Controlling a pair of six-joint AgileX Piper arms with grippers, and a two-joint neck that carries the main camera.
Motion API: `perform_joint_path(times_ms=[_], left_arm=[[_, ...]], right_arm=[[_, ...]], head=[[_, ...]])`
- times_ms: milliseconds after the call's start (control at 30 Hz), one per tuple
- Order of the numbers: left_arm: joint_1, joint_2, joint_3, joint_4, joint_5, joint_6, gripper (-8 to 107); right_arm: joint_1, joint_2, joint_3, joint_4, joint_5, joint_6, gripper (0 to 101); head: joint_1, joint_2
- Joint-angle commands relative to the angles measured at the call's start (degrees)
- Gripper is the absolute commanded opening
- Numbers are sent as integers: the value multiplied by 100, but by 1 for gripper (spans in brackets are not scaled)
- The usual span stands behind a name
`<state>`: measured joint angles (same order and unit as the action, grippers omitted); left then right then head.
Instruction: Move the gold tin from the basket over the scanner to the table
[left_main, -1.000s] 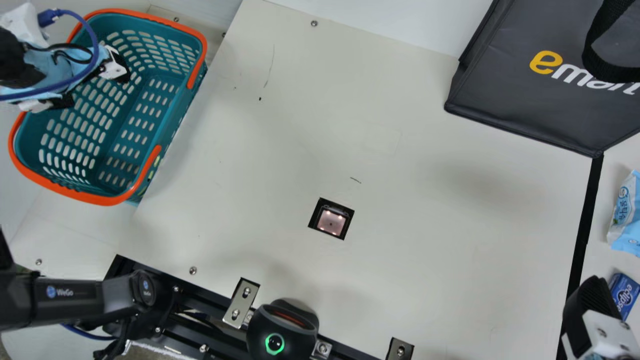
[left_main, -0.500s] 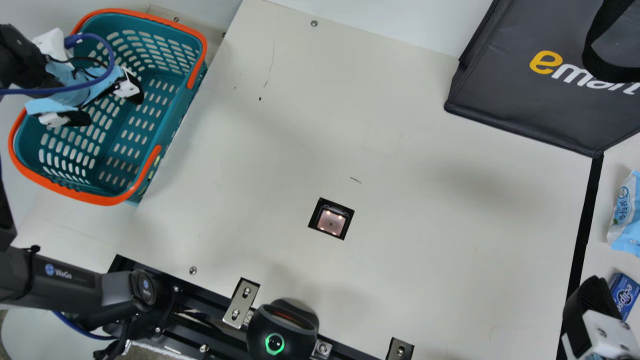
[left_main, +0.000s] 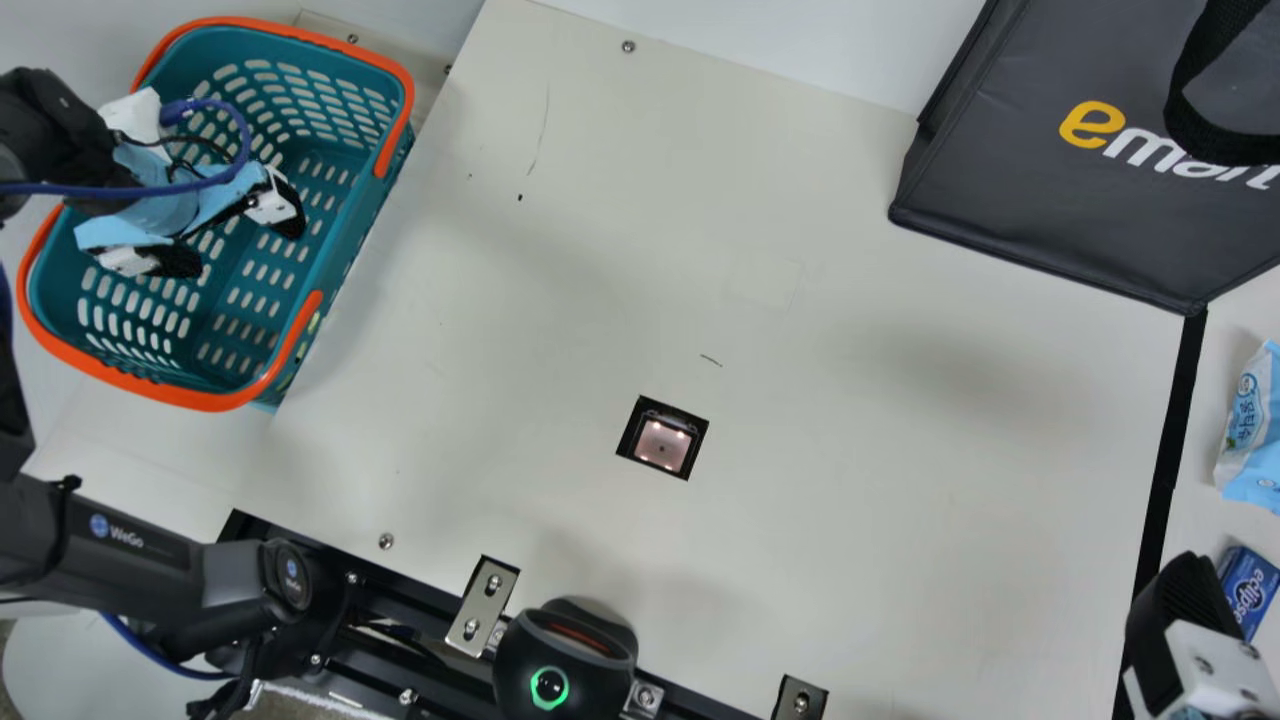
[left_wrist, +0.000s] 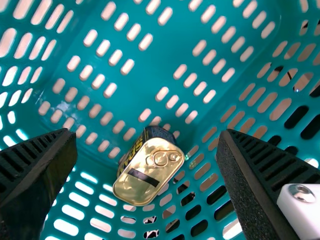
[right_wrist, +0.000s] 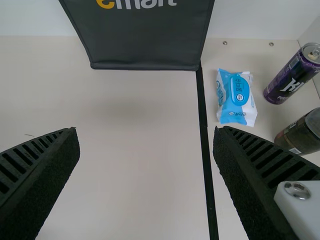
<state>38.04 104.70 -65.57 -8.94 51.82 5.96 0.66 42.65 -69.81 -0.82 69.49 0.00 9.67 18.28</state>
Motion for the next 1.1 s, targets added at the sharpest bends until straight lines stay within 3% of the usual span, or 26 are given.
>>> perform_joint_path(times_ms=[0, 1067], left_arm=[[14, 35, 22, -20, 28, 148, 90], [371, 1002, 101, -414, 16, 2846, 90]], right_arm=[[0, 0, 0, 0, 0, 0, 95], [0, 0, 0, 0, 0, 0, 95]], head=[[-175, 14], [-175, 14]])
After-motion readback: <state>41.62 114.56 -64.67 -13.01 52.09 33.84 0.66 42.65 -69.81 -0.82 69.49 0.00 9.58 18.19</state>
